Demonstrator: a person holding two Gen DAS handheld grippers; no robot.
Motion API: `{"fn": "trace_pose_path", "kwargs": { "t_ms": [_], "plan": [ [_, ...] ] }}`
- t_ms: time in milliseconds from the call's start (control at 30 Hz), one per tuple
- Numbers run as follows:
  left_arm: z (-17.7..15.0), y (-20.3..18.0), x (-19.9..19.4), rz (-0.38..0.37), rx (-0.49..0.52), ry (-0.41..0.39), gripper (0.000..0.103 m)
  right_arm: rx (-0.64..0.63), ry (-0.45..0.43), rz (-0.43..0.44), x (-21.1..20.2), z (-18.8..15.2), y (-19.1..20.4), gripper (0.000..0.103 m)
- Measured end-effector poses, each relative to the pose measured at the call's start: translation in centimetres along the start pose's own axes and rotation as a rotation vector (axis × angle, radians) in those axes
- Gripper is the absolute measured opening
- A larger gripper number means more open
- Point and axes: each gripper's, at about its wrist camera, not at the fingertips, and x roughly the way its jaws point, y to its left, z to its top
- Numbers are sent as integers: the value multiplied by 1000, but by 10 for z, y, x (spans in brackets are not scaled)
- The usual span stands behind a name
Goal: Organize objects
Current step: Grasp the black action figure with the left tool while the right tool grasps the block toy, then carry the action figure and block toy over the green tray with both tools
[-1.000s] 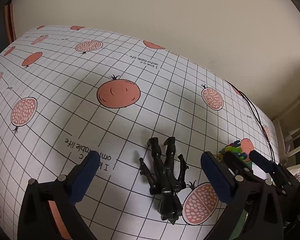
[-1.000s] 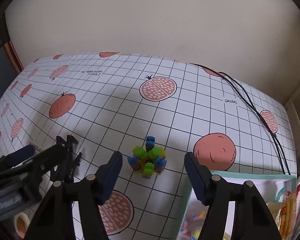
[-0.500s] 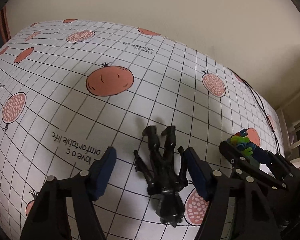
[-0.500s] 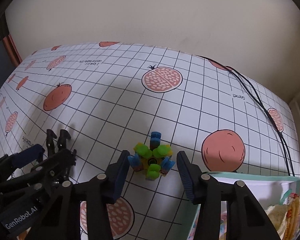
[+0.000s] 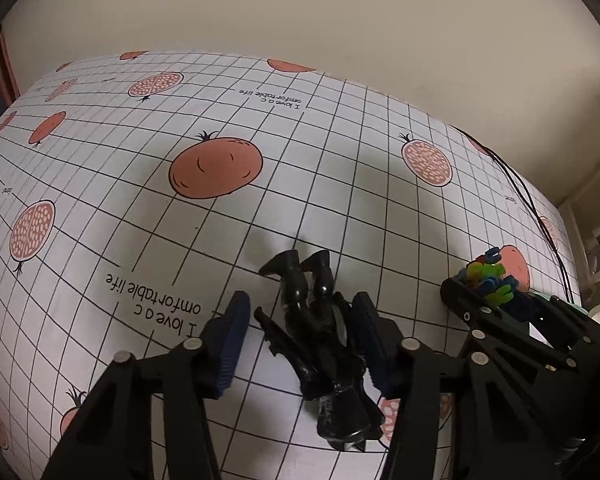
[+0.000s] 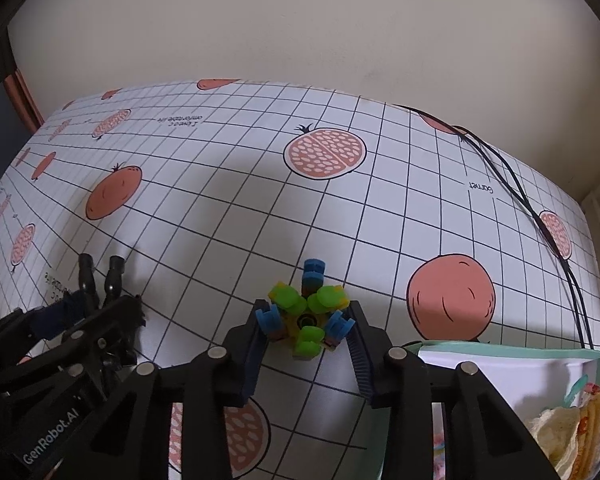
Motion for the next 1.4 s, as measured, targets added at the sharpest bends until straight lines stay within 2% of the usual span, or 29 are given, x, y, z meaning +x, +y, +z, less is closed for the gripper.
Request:
{"fn": "trace_pose_path", "kwargs": {
  "t_ms": [67, 233, 700, 833, 1100, 1400],
  "plan": [
    [0, -1, 0, -14, 0, 1, 42, -1, 1, -2, 0, 0, 0, 41],
    [0, -4, 1, -41, 1, 8, 29, 1, 5, -2, 0, 0, 1, 41],
    [0, 1, 1, -74, -17, 20, 25, 11, 12, 2, -6, 0, -3, 41],
    [1, 3, -1, -89, -28, 22, 21, 15, 0, 4, -14, 1, -4, 41],
    [4, 2, -10, -107, -26, 8, 19, 13, -24, -2, -33, 2, -6, 41],
    [13, -2, -34, -131, -28, -43, 19, 33, -50, -9, -57, -3, -14, 41]
  ]
}}
